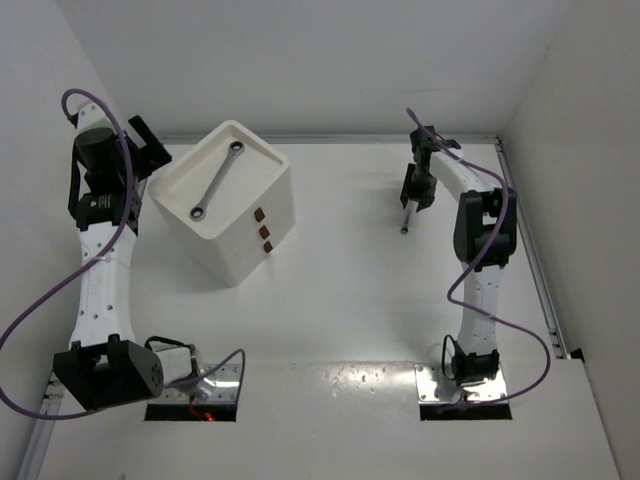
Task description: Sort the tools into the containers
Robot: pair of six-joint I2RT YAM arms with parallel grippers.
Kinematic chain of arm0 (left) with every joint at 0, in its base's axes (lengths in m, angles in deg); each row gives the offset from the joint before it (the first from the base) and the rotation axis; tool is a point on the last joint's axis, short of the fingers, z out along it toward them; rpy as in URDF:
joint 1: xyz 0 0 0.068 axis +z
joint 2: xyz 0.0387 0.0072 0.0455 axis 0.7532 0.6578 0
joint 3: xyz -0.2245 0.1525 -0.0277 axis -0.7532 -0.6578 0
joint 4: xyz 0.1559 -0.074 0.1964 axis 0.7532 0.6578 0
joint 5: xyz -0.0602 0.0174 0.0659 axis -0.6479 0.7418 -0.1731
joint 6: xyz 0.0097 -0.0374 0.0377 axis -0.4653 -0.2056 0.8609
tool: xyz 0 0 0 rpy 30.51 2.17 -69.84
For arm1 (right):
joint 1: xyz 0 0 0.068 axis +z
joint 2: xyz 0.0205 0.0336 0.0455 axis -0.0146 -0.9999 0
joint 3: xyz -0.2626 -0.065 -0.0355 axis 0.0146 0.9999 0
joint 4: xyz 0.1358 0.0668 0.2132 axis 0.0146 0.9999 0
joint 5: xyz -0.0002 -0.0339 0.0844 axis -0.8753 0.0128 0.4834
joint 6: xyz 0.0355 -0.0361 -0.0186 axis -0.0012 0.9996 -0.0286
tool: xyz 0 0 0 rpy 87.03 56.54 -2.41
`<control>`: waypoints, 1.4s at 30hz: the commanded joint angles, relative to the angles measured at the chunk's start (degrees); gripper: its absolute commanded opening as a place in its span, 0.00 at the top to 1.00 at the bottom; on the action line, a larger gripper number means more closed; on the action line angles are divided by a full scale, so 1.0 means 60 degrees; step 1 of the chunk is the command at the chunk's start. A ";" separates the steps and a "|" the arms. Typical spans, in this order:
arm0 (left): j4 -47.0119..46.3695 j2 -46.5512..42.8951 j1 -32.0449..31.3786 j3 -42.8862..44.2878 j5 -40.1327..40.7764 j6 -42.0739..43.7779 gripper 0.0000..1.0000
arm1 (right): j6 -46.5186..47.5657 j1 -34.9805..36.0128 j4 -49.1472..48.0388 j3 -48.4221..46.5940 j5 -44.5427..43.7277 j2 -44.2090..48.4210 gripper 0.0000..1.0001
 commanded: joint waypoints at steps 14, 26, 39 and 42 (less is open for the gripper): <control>-0.0021 -0.0278 -0.0093 0.0002 0.0365 0.0135 0.00 | -0.0427 -0.0073 -0.0054 -0.0222 0.0040 -0.0986 0.62; 0.0156 -0.0278 -0.0093 0.0090 0.0453 0.0135 0.00 | -0.0325 -0.0073 -0.0054 0.0144 0.0317 -0.1354 1.00; 0.0156 -0.0468 -0.0005 -0.0189 0.0453 -0.0186 0.00 | -0.0310 0.0513 -0.1093 0.0259 0.3905 0.2043 1.00; 0.0156 -0.0468 -0.0005 -0.0276 0.0453 -0.0274 0.00 | -0.0312 0.0702 -0.1606 0.0729 0.4375 0.3112 1.00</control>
